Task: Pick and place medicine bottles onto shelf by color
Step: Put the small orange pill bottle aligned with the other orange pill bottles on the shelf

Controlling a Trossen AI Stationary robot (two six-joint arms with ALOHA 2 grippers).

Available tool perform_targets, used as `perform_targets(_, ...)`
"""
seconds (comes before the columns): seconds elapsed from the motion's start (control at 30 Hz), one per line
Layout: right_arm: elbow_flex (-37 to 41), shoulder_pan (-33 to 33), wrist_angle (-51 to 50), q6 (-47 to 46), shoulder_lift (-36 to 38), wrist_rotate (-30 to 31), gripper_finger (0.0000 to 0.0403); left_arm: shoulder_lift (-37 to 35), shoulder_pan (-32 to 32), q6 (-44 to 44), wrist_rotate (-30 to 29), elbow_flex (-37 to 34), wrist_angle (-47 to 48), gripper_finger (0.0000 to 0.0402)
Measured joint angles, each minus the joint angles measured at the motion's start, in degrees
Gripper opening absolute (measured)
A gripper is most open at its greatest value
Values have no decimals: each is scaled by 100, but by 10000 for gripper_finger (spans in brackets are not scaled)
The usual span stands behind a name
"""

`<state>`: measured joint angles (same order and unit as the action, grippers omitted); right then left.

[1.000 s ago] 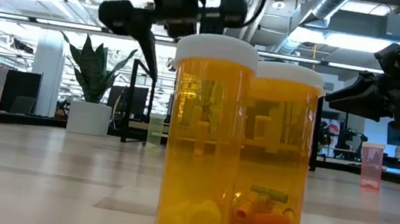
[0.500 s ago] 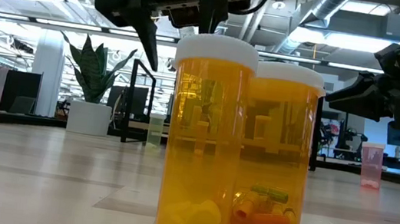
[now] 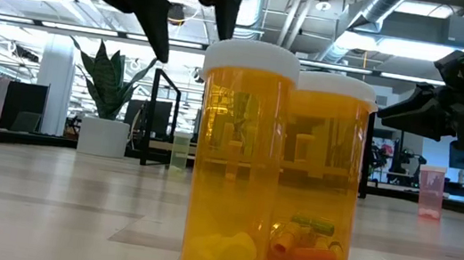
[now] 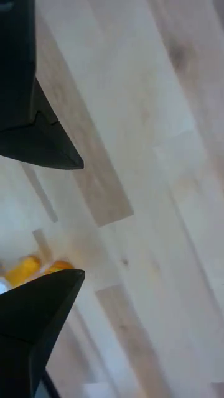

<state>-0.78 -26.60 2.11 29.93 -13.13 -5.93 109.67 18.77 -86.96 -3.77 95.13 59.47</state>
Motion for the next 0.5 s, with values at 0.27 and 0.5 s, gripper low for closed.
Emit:
perform_targets(0.27,0,0,0,0,1,0,207,2,405,865,-66,-2,-58,261)
perform_targets(0.5,0,1,0,0,0,0,207,123,889,1282,-658,-14,-404,269)
